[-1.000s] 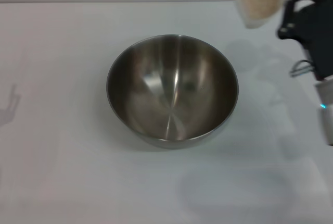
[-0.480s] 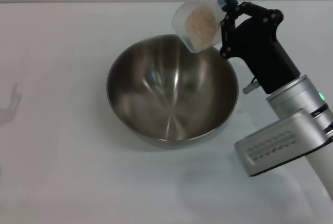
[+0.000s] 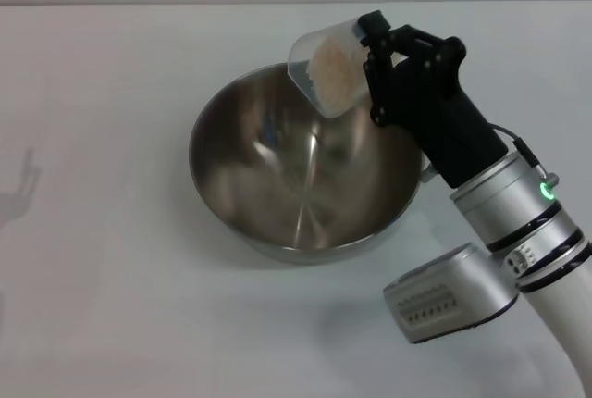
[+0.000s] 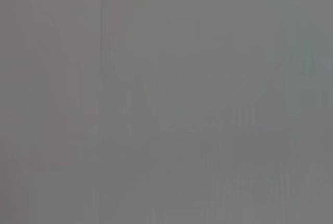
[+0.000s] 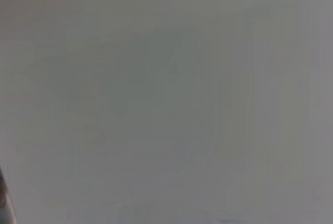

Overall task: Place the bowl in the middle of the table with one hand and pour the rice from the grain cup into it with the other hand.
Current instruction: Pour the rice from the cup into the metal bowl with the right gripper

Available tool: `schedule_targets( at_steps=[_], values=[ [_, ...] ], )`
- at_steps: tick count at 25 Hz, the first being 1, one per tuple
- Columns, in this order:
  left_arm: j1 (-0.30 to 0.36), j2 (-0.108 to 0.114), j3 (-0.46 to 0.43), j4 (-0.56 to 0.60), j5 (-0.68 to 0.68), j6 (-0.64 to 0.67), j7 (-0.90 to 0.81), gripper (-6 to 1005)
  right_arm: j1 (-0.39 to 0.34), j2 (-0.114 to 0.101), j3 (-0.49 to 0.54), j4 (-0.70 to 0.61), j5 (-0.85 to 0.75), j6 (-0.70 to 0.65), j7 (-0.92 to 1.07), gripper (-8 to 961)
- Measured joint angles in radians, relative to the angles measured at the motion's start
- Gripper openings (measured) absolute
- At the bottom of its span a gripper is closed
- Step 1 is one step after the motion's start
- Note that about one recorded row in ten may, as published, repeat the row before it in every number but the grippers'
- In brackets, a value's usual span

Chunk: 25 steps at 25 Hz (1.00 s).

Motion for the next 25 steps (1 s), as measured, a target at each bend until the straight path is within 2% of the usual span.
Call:
schedule_targets(
  at_steps=[8, 25],
  values=[
    [0.001, 0.0, 0.003, 0.0, 0.0, 0.001, 0.0, 829, -0.022, 0.0, 0.0, 0.006, -0.08, 0.005, -0.169, 4],
    [0.018, 0.0, 0.02, -0.015, 0.0, 0.002, 0.0, 829, -0.026, 0.0, -0.003, 0.003, -0.09, 0.005, -0.362, 3]
  ],
)
